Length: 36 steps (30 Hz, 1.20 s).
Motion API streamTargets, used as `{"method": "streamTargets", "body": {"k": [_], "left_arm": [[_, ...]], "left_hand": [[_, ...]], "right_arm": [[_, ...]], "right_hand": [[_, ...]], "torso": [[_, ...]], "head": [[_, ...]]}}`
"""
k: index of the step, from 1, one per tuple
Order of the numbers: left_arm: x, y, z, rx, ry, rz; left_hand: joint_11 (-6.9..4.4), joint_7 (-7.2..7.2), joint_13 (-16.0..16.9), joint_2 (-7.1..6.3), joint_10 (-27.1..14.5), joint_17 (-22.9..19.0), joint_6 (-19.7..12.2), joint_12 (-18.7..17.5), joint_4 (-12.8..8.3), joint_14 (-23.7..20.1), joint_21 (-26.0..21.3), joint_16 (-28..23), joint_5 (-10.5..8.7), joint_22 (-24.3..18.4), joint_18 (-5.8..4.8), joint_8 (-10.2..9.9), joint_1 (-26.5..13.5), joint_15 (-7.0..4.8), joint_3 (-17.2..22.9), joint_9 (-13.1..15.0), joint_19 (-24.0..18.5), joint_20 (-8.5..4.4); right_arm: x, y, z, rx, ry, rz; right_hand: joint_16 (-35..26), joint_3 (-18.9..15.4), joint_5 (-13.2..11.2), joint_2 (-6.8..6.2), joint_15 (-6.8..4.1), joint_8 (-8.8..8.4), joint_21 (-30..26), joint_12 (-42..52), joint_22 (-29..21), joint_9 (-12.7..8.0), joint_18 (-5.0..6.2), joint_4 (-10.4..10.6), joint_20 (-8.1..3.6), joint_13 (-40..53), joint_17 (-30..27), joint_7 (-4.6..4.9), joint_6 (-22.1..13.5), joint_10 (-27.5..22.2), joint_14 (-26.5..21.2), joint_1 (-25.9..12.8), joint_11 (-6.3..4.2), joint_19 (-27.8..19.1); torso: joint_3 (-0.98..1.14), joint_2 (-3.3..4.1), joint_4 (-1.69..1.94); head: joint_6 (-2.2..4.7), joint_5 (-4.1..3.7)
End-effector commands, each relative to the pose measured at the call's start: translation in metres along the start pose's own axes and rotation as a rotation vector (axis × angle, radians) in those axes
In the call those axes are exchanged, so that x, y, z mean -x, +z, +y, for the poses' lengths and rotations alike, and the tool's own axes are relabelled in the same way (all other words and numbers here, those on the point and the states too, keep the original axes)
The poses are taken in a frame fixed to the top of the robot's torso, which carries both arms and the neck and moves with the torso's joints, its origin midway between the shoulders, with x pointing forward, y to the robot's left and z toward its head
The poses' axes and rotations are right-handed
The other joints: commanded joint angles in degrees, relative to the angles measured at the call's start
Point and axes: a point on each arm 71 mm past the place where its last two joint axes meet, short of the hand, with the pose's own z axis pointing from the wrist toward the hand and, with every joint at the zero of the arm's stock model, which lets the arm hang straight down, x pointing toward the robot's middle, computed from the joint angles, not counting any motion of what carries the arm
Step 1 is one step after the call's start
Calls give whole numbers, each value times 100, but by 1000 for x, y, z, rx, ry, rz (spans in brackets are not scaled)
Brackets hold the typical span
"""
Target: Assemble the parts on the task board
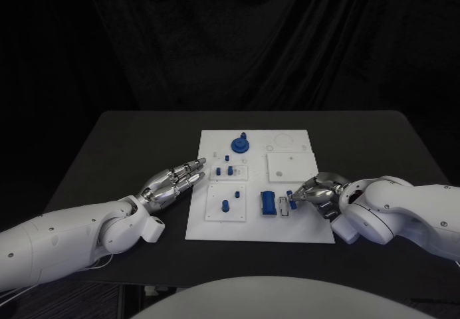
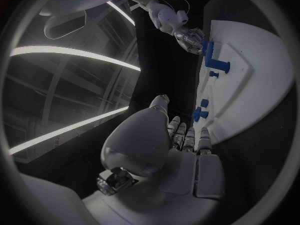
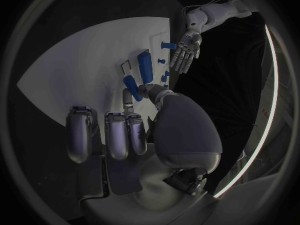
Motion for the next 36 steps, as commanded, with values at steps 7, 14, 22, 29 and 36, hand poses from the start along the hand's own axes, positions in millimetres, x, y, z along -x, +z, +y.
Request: {"method": "streamTargets", "body": {"k": [7, 14, 22, 29, 36], "left_arm": [[-2, 0, 0, -11, -15, 10], [-2, 0, 0, -10, -15, 10], [-2, 1, 0, -10, -16, 11], [-2, 1, 0, -9, -16, 11], [-1, 1, 0, -8, -16, 12]], "left_hand": [[36, 36, 5, 2, -13, -5, -5, 18, -4, 8, -1, -21, 18, 8, 87, 35, -5, 37, 37, 5, 18, 41], [42, 42, 4, -1, -13, -5, -5, 18, -8, 8, 0, -21, 17, 9, 86, 35, -9, 42, 40, 4, 19, 44], [42, 42, 4, -1, -13, -5, -5, 18, -8, 8, 0, -21, 17, 9, 86, 35, -9, 42, 40, 4, 19, 44], [42, 42, 4, -1, -13, -5, -5, 18, -8, 8, 0, -21, 17, 9, 86, 35, -9, 42, 40, 4, 19, 44], [42, 42, 4, -1, -13, -5, -5, 18, -8, 8, 0, -21, 17, 9, 86, 35, -9, 42, 40, 4, 19, 44]], "right_arm": [[-3, 4, -5, -51, 26, 25], [-8, 5, -6, -61, 15, 50], [-13, 5, -6, -62, 8, 69], [-14, 6, -5, -61, 4, 74], [-14, 7, -5, -58, -15, 71]], "right_hand": [[-37, -118, -85, 22, -11, -68, -126, 15, 1208, 8, 3, 23, -38, 1509, 750, -129, 54, 606, 444, -88, -13, 237], [-32, -140, -114, 35, -8, -74, -130, 15, 1206, 13, 3, 26, -35, 1509, 761, -127, 44, 606, 446, -90, -9, 234], [-31, -171, -142, 52, -5, -76, -136, 15, 1204, 21, 5, 35, -32, 1509, 763, -124, 39, 606, 446, -97, -6, 231], [-39, -340, 58, 96, 0, -83, -170, 15, 1193, 54, 13, 40, -25, 1509, 747, -119, 14, 606, 443, -104, -2, 215], [-51, -714, -733, 192, 29, -171, -222, 15, 1177, 79, 24, 194, 2, 1509, 720, -87, -96, 606, 437, -198, 30, 191]], "torso": [[-10, 2, -6], [0, -2, -2], [-1, -6, -3], [0, -4, -9], [0, -1, -13]], "head": [[-1, 44], [-1, 39], [-1, 35], [-1, 45], [-1, 50]]}}
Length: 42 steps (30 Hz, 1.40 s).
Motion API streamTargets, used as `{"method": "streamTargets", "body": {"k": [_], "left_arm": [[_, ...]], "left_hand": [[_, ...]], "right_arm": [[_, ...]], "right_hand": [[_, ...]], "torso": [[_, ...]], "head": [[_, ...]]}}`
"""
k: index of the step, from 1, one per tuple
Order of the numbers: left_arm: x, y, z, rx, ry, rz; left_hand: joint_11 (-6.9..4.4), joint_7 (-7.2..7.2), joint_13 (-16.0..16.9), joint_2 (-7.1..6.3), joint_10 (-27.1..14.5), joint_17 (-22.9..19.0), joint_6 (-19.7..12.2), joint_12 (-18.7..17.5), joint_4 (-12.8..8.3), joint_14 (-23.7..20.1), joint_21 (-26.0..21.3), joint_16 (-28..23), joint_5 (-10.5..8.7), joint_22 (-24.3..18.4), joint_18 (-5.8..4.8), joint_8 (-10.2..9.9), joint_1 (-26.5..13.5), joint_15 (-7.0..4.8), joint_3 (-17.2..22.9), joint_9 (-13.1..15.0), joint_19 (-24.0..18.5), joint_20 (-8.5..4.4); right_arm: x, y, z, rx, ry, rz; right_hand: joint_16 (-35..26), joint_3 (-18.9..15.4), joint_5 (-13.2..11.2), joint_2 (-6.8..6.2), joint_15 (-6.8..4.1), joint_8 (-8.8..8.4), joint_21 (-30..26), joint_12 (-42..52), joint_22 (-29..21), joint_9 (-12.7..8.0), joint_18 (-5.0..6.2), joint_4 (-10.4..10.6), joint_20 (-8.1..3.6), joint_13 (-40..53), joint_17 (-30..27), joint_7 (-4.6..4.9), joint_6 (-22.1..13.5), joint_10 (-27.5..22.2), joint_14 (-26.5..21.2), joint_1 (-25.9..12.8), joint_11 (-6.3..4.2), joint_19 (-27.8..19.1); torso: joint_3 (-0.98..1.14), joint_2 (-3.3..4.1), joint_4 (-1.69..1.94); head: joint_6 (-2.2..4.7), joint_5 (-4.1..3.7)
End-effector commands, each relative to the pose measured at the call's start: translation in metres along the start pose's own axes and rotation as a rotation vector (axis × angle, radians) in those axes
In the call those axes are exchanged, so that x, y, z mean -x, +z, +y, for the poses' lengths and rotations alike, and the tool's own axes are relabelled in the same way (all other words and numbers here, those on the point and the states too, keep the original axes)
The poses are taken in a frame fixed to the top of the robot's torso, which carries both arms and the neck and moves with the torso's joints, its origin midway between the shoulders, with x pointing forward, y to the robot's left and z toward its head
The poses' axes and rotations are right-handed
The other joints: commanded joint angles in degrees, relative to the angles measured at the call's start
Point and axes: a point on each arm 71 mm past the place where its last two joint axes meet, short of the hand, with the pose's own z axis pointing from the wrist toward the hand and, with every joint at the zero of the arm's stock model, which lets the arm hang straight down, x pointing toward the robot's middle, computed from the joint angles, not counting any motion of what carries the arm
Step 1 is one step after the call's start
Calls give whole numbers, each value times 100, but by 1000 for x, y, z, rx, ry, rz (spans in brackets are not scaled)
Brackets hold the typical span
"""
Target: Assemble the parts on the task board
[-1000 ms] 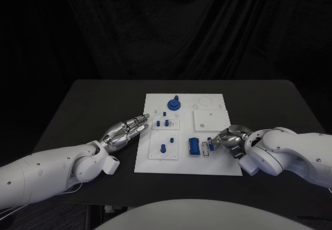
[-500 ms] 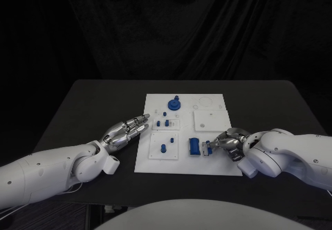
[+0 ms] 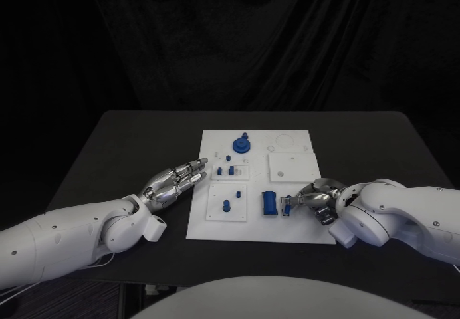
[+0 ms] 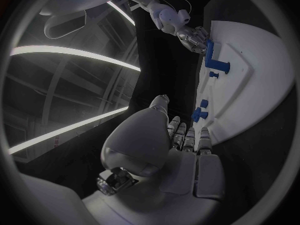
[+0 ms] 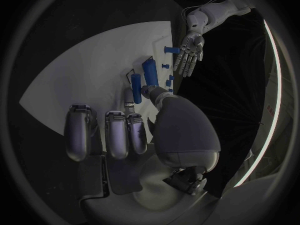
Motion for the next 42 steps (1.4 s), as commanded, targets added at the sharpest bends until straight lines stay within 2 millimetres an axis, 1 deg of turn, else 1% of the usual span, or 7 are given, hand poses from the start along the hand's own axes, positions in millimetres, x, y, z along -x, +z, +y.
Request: {"method": "streamTargets", "body": {"k": [1, 11, 22, 24, 29, 33, 42], "left_arm": [[-2, 1, 0, -10, -14, 10], [-2, 2, 1, -6, -16, 13], [-2, 2, 1, 0, -18, 16], [-2, 2, 2, 1, -19, 17], [-2, 2, 2, 3, -21, 18], [-2, 2, 3, 6, -21, 19], [-2, 1, 4, 11, -23, 19]], "left_hand": [[43, 43, 6, 0, -13, -10, -5, 23, -8, 8, 0, -21, 17, 6, 87, 35, -9, 42, 40, 7, -3, 22], [52, 52, 5, -7, -14, -10, -9, 23, -16, 8, 0, -21, 15, 6, 86, 33, -18, 50, 47, 6, -2, 31], [52, 52, 5, -7, -14, -10, -9, 23, -16, 8, 0, -21, 15, 6, 86, 33, -18, 50, 47, 6, -2, 31], [55, 55, 4, -6, -15, -10, -10, 22, -19, 8, 0, -21, 16, 6, 85, 32, -23, 56, 54, 5, -2, 36], [55, 55, 4, -6, -15, -10, -10, 22, -19, 8, 0, -21, 16, 6, 85, 32, -23, 56, 54, 5, -2, 36], [55, 55, 4, -6, -15, -10, -10, 22, -19, 8, 0, -21, 16, 6, 85, 32, -23, 56, 54, 5, -2, 36], [55, 55, 4, -6, -15, -10, -10, 22, -19, 8, 0, -21, 16, 6, 85, 32, -23, 56, 54, 5, -2, 36]], "right_arm": [[-3, 0, -1, -10, -25, 19], [-5, 1, -1, -7, -67, 39], [-8, 0, 1, 10, -104, 52], [-8, 0, 1, 25, -119, 42], [-6, -2, 4, 70, -162, 6], [-5, -4, 7, 118, -216, -35], [-3, -7, 13, 193, -333, -98]], "right_hand": [[-27, -145, -347, 24, 33, -52, -21, 15, 1176, -16, 25, 87, 7, 1505, 724, 24, -70, 607, 439, -46, 34, 190], [-33, -496, -1003, -30, 71, -145, -85, 15, 1156, -11, 39, 189, 42, 1505, 709, 73, -169, 607, 435, -54, 81, 164], [-37, -647, -1166, -58, 82, -101, -146, 15, 1138, 32, 53, 155, 54, 1505, 698, 85, -219, 607, 431, 37, 92, 137], [-46, -770, -1346, -56, 98, -45, -183, 15, 1127, 77, 61, 168, 70, 1505, 679, 107, -348, 607, 424, 63, 111, 119], [-34, -890, -1449, -38, 114, 67, -216, 15, 1118, 144, 68, 194, 85, 1505, 701, 125, -483, 607, 426, 88, 129, 105], [-28, -1130, -1755, -18, 122, 269, -234, 15, 1114, 245, 72, 409, 96, 1505, 710, 122, -641, 607, 425, -46, 131, 97], [-11, -1376, -1950, 8, 82, 611, -237, 15, 1115, 375, 74, 738, 66, 1505, 741, 59, -627, 607, 431, -160, 79, 100]], "torso": [[1, 3, 0], [2, 0, 2], [2, -2, 2], [3, -4, 1], [3, -6, 3], [3, -11, -6], [2, -3, 2]], "head": [[-1, 1], [-1, 9], [-1, 9], [-1, 12], [-1, 16], [-1, 35], [-1, 35]]}}
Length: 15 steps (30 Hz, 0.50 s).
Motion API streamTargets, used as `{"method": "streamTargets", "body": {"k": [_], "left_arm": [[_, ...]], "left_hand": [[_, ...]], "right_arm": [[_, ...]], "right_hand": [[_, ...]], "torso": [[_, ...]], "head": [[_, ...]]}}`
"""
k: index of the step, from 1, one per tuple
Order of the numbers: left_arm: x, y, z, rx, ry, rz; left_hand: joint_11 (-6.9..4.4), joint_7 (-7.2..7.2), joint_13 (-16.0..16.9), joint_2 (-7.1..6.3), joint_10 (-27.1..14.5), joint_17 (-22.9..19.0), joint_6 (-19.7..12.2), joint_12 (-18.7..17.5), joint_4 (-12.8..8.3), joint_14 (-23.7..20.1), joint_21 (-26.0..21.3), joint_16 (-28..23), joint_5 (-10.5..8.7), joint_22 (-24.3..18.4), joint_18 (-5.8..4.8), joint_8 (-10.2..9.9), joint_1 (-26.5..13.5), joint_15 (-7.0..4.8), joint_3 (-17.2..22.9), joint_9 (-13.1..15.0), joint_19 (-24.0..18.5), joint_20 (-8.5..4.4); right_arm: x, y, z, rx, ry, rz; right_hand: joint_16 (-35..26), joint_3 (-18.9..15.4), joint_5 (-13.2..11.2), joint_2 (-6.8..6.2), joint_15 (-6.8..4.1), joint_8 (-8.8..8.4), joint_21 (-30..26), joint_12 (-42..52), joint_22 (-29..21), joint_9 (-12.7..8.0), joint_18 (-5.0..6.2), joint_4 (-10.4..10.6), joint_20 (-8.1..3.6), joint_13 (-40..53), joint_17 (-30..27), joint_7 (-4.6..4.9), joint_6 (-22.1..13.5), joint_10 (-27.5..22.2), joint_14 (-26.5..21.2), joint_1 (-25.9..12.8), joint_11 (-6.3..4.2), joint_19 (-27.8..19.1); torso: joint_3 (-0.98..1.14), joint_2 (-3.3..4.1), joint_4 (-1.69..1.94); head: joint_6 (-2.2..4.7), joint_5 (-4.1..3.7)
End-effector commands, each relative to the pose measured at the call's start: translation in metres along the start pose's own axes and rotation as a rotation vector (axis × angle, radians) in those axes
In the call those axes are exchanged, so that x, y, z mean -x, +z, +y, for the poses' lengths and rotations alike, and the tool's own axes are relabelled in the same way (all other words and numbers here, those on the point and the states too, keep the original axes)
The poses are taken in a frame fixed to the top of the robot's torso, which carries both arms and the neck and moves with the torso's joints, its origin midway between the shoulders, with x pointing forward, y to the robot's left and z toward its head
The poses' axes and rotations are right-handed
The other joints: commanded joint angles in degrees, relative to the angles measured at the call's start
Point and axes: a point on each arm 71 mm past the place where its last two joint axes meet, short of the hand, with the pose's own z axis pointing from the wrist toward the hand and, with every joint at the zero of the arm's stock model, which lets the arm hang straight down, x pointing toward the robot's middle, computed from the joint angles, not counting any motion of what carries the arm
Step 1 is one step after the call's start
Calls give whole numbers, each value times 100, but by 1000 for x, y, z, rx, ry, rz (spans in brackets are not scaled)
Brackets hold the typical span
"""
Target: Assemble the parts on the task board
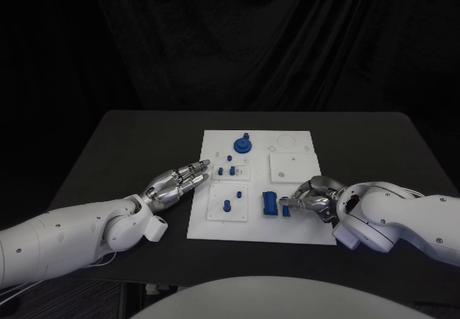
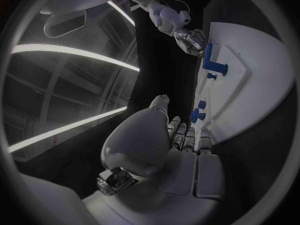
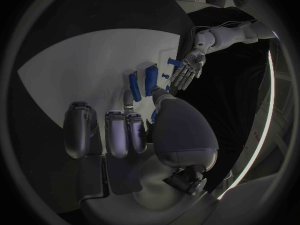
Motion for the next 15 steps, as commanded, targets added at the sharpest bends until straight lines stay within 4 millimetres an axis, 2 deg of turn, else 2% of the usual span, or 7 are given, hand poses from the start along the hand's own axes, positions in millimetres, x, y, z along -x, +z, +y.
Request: {"method": "streamTargets", "body": {"k": [1, 5, 12, 13, 14, 15], "left_arm": [[-2, 1, 0, -6, -15, 11], [-2, 0, 1, -4, -15, 11], [-2, 0, 2, 0, -17, 11], [-2, 0, 2, 0, -17, 11], [-2, 0, 2, 0, -17, 11], [-2, 0, 2, 0, -17, 10]], "left_hand": [[38, 38, 5, -1, 4, -8, 17, 21, 1, -14, 1, -21, 18, 9, 85, 32, -27, 40, 37, 9, -1, 41], [38, 38, 5, -1, 4, -8, 17, 21, 1, -14, 1, -21, 18, 9, 85, 32, -27, 40, 37, 9, -1, 41], [40, 41, 5, 5, 3, -8, 24, 21, 2, -14, 1, -21, 18, 9, 84, 33, -30, 44, 43, 10, -1, 44], [40, 41, 5, 5, 3, -8, 24, 21, 2, -14, 1, -21, 18, 9, 84, 33, -30, 44, 43, 10, -1, 44], [40, 41, 5, 5, 3, -8, 24, 21, 2, -14, 1, -21, 18, 9, 84, 33, -30, 44, 43, 10, -1, 44], [40, 41, 5, 5, 3, -8, 24, 21, 2, -14, 1, -21, 18, 9, 84, 33, -30, 44, 43, 10, -1, 44]], "right_arm": [[2, -1, 5, 69, -111, -51], [2, -2, 7, 87, -151, -69], [5, -4, 8, 118, -186, -108], [6, -4, 9, 127, -187, -117], [7, -5, 9, 141, -189, -131], [8, -5, 10, 156, -191, -145]], "right_hand": [[14, -46, -34, -9, -3, 91, -17, 15, 1115, 35, 75, 102, -1, 1508, 742, -52, 11, 607, 437, -72, -11, 80], [7, -114, -67, -11, -24, 234, -35, 15, 1110, 98, 79, 229, -20, 1508, 726, -82, 25, 607, 433, -103, -36, 73], [13, -145, -66, 16, -56, 456, -37, 15, 1110, 204, 79, 274, -49, 1508, 740, -125, 37, 607, 436, -40, -74, 74], [11, -133, 102, 71, -64, 495, -45, 15, 1108, 227, 80, 282, -59, 1508, 736, -127, -28, 607, 435, -14, -80, 71], [12, -123, 391, 138, -61, 510, -49, 15, 1107, 232, 79, 292, -63, 1508, 739, -118, -109, 607, 435, -19, -75, 70], [14, -78, 818, 203, -59, 480, -48, 15, 1108, 214, 80, 294, -69, 1508, 745, -109, -178, 607, 436, -3, -68, 70]], "torso": [[0, 4, 4], [1, 9, 8], [-1, 10, 4], [-1, 11, 4], [-1, 10, 4], [-1, 10, 4]], "head": [[-1, -7], [-1, -3], [-1, 10], [-1, 11], [-1, 14], [-1, 17]]}}
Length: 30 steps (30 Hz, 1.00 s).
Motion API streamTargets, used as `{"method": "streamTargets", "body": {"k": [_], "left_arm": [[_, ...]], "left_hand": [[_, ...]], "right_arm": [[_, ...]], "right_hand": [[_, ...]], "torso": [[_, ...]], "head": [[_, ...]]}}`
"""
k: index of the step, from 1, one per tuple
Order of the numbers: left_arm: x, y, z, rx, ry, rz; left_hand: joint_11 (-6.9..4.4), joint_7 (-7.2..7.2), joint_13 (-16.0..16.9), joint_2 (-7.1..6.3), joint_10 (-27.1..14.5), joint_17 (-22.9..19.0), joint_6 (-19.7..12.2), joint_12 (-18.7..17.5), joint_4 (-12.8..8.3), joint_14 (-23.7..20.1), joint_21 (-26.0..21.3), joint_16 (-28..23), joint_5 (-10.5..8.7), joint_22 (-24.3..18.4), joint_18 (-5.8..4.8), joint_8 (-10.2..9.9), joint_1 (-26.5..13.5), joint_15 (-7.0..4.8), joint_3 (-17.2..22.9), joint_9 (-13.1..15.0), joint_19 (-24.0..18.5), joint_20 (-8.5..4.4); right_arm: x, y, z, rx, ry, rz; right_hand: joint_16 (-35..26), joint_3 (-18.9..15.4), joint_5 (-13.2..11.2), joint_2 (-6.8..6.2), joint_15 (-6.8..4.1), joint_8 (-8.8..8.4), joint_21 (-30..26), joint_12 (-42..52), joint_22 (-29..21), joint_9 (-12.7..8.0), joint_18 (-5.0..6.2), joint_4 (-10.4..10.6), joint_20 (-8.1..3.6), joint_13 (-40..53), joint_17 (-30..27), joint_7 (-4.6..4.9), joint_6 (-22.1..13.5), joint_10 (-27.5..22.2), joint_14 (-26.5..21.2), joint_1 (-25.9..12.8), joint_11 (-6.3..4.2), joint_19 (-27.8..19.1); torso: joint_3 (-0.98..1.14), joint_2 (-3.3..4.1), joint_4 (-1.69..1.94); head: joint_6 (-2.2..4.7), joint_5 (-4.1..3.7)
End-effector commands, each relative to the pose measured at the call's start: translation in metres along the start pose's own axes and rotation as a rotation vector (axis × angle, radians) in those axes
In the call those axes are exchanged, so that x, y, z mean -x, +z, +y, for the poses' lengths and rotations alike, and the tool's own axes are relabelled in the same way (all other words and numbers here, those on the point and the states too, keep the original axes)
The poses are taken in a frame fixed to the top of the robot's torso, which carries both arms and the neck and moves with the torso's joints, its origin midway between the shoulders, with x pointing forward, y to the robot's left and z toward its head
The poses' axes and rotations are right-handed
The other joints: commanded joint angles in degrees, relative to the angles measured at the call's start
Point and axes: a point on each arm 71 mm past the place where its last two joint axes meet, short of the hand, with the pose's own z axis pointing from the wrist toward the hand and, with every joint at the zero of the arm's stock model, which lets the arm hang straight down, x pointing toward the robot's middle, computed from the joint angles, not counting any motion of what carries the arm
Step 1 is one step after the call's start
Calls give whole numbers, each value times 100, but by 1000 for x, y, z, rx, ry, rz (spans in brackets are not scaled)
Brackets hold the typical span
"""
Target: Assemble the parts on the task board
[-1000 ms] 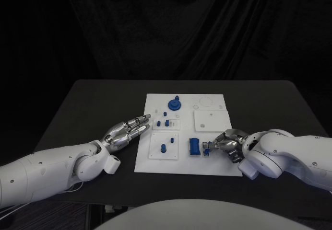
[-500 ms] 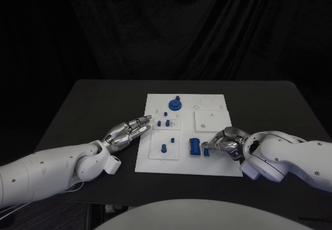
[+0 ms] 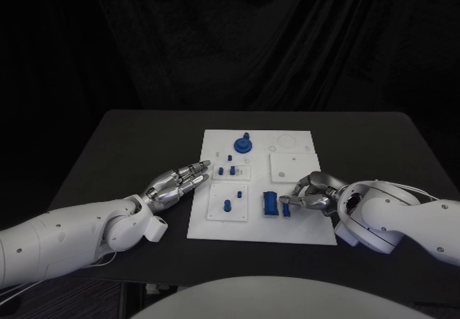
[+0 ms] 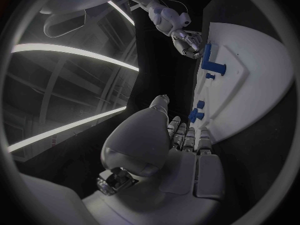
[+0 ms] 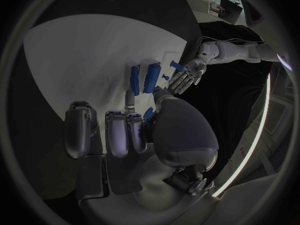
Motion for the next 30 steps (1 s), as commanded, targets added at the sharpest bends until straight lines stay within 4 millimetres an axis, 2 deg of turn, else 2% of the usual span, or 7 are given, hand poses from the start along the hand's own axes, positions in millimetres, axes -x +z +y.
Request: {"method": "streamTargets", "body": {"k": [1, 3, 8, 13, 14, 19, 30], "left_arm": [[-2, 0, 1, -6, -15, 9], [-2, 0, 0, -9, -14, 7], [-1, -1, 0, -20, -10, 0], [-1, -2, -1, -29, -5, -6], [-1, -2, -2, -30, -5, -7], [-1, -3, -2, -36, -1, -12], [0, -3, -2, -37, -1, -13]], "left_hand": [[41, 20, 5, 5, 2, -10, 3, 22, 2, -13, 1, -21, 18, 10, 84, 33, -30, 44, 43, 5, -1, 44], [41, 20, 5, 5, 2, -10, 3, 22, 2, -13, 1, -21, 18, 10, 84, 33, -30, 44, 43, 5, -1, 44], [43, 23, 9, 7, 14, -10, 30, 40, -1, -13, 4, -21, 21, 15, 84, 37, -33, 45, 49, 9, 2, 46], [48, 27, 12, 2, 26, -10, 67, 53, -11, -13, 8, -21, 28, 22, 85, 45, -37, 43, 58, 14, 8, 45], [49, 29, 12, 0, 28, -10, 76, 56, -11, -13, 8, -21, 24, 22, 85, 47, -41, 44, 59, 15, 8, 45], [53, 33, 13, -8, 36, -10, 103, 67, 7, -13, 8, -21, -1, 22, 84, 52, -78, 47, 53, 17, 9, 45], [53, 33, 13, -10, 37, -10, 102, 67, 7, -13, 9, -21, 4, 24, 84, 52, -80, 47, 54, 17, 10, 45]], "right_arm": [[6, -2, 4, 86, -48, -83], [10, -5, 6, 131, -70, -133], [20, -13, 8, 270, -149, -235], [21, -22, 5, 383, -199, -244], [20, -24, 3, 395, -204, -240], [12, -27, -6, 426, -231, -203], [-1, -25, -12, 426, -284, -139]], "right_hand": [[16, 110, 1015, 181, -23, -42, 0, 15, 1112, -38, 76, 27, -49, 1509, 749, 17, -149, 605, 432, 64, -23, 94], [28, 240, 1639, 166, -13, -98, 26, 15, 1121, -110, 69, 9, -39, 1509, 773, 31, -172, 605, 437, 217, -16, 106], [72, 321, 1502, 58, 5, -279, 176, 15, 1171, -281, 32, 23, -17, 1509, 866, 59, -141, 605, 462, 342, 22, 172], [142, 534, 1324, -81, 37, -1081, 372, 15, 1232, -849, -12, 21, 16, 1509, 1016, 134, 78, 605, 495, 713, 35, 247], [151, 729, 2038, -146, -3, -1355, 419, 15, 1247, -1012, -22, -107, -14, 1509, 1037, 144, 75, 605, 498, 1015, 5, 263], [174, 1422, 2462, -402, -58, -2206, 529, 15, 1278, -1532, -46, -229, -73, 1509, 1088, 115, 387, 605, 508, 1398, -69, 302], [164, 2998, 1266, -946, -120, -3096, 530, 15, 1272, -2029, -42, -539, -127, 1509, 1071, 25, 532, 605, 504, 1388, -148, 287]], "torso": [[0, 1, -1], [0, 0, 0], [0, -4, 1], [-1, -3, 3], [-2, -3, 0], [-3, -4, 5], [-2, -2, -1]], "head": [[-1, 12], [-1, 17], [-1, 32], [-1, 35], [-1, 38], [-1, 21], [-1, 30]]}}
